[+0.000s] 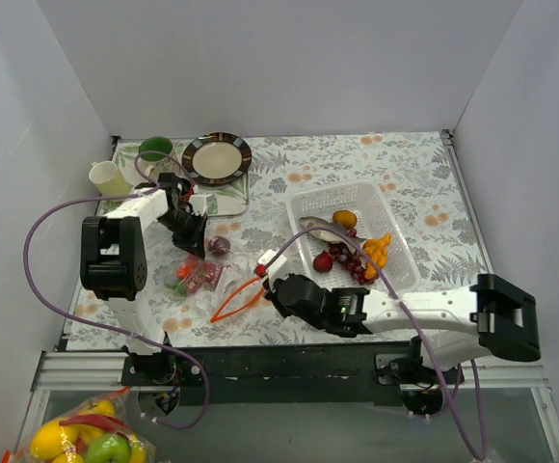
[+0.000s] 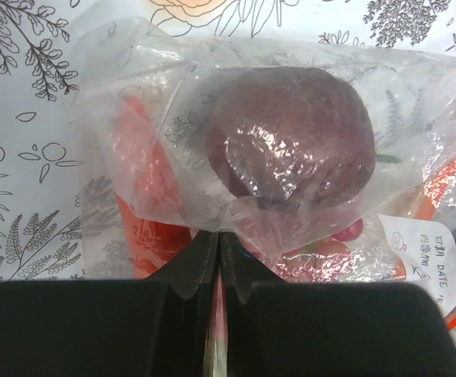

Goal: Open the zip-top bag and remove the fake food

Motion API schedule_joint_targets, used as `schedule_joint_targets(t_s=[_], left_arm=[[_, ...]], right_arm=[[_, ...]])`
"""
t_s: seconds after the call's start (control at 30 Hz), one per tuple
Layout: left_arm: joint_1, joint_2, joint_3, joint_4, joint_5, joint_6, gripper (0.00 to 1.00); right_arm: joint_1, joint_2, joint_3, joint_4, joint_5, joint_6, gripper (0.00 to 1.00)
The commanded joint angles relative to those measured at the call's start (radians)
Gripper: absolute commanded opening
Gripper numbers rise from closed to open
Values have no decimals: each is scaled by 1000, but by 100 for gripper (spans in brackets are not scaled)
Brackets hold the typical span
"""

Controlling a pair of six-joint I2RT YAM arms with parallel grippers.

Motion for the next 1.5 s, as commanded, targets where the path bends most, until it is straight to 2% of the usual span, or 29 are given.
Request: schedule_joint_targets(t_s=[0.0, 0.03, 0.07, 0.17, 0.33, 0.53, 0.63, 0.77, 0.87, 1.0, 1.27, 1.47], left_arm=[[-10, 0, -13, 39, -32, -5, 0], [-10, -4, -13, 35, -32, -2, 0], [-10, -7, -14, 33, -30, -2, 0], [-12, -15, -14, 24, -27, 3, 0], [-13, -26, -22, 13, -14, 9, 0], [-13, -23, -25, 13, -26, 6, 0], [-15, 0, -14, 9, -30, 5, 0], [-24, 36, 7, 1, -30, -5, 0], [-36, 55, 21, -7, -32, -12, 0], [-47, 75, 30, -7, -43, -17, 0], [-65, 111, 70, -17, -61, -18, 0], [-88, 120, 88, -31, -84, -20, 0]], right_arm=[[14, 112, 57, 149, -46, -18, 5], [14, 159, 68, 172, -54, -22, 7], [14, 184, 79, 187, -66, -27, 16], [12, 279, 140, 212, -83, -56, 28], [-19, 425, 232, 226, -97, -70, 32], [-62, 540, 323, 211, -152, -105, 47], [-85, 558, 317, 255, -178, -105, 52], [-92, 580, 301, 355, -143, -147, 67], [-94, 605, 304, 419, -120, -165, 74], [-98, 634, 289, 477, -135, -194, 75], [-98, 569, 30, 654, -150, -102, 65], [-98, 588, 13, 778, -149, -127, 59]])
